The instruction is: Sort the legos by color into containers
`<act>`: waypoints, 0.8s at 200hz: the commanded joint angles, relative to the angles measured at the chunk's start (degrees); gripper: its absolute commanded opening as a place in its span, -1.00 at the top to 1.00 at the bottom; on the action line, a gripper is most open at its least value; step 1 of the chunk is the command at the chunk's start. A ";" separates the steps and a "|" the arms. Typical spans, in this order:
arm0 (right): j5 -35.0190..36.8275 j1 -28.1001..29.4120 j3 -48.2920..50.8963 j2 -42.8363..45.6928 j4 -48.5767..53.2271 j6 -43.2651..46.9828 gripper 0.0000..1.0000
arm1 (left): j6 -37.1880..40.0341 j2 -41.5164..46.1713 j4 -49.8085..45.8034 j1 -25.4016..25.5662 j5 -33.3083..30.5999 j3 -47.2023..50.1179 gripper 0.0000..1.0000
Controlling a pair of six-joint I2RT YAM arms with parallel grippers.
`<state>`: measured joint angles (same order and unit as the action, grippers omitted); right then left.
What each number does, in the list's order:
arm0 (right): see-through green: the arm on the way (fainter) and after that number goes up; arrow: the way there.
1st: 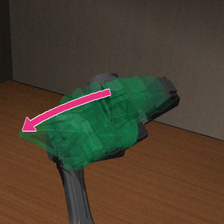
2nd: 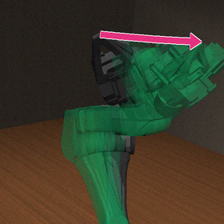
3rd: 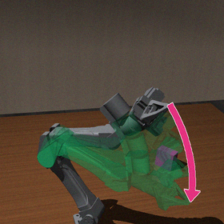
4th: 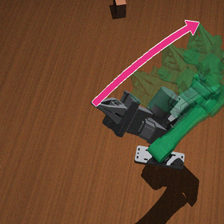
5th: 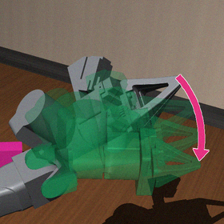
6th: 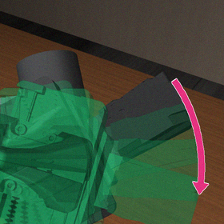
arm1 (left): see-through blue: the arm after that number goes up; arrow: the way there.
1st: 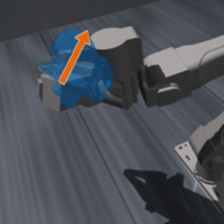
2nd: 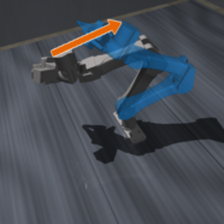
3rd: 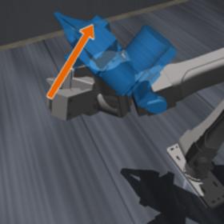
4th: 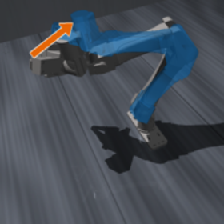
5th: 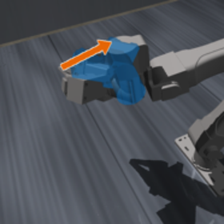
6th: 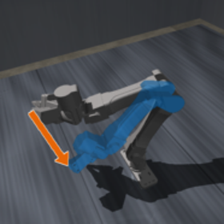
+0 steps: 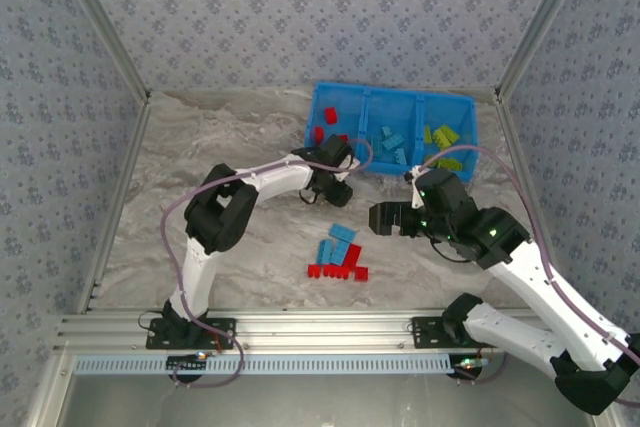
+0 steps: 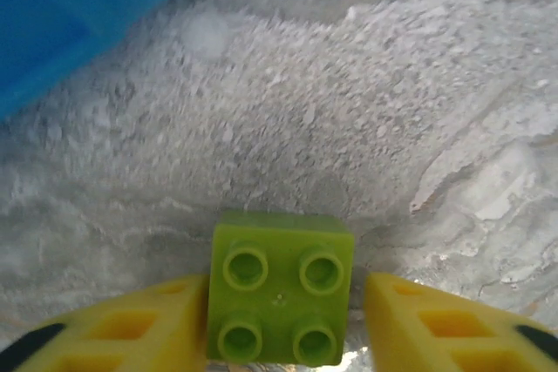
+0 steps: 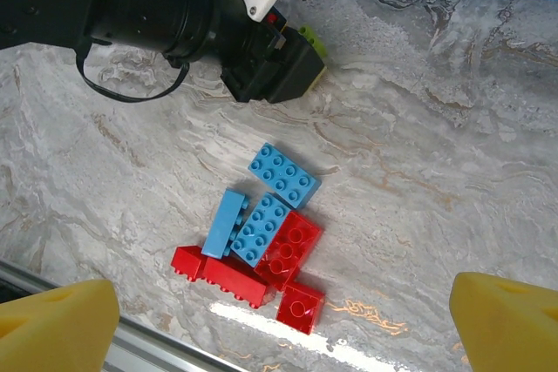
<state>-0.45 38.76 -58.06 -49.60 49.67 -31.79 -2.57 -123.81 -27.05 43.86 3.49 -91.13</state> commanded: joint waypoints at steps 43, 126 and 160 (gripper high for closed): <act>0.79 0.13 -1.07 1.54 0.76 -0.55 -0.99 | -3.01 10.72 4.72 2.24 7.34 4.29 0.30; 29.03 -0.52 -2.11 10.79 3.77 1.72 -1.00 | -4.40 7.40 18.29 9.59 5.40 -12.79 0.30; 29.28 -0.69 -3.23 12.72 3.86 2.17 -1.00 | -2.96 -7.66 19.73 10.04 4.52 -31.63 0.29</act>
<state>23.81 38.33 -59.31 -38.30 51.90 -30.79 -6.04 -121.64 -10.09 54.02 8.16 -113.12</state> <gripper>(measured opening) 0.999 0.351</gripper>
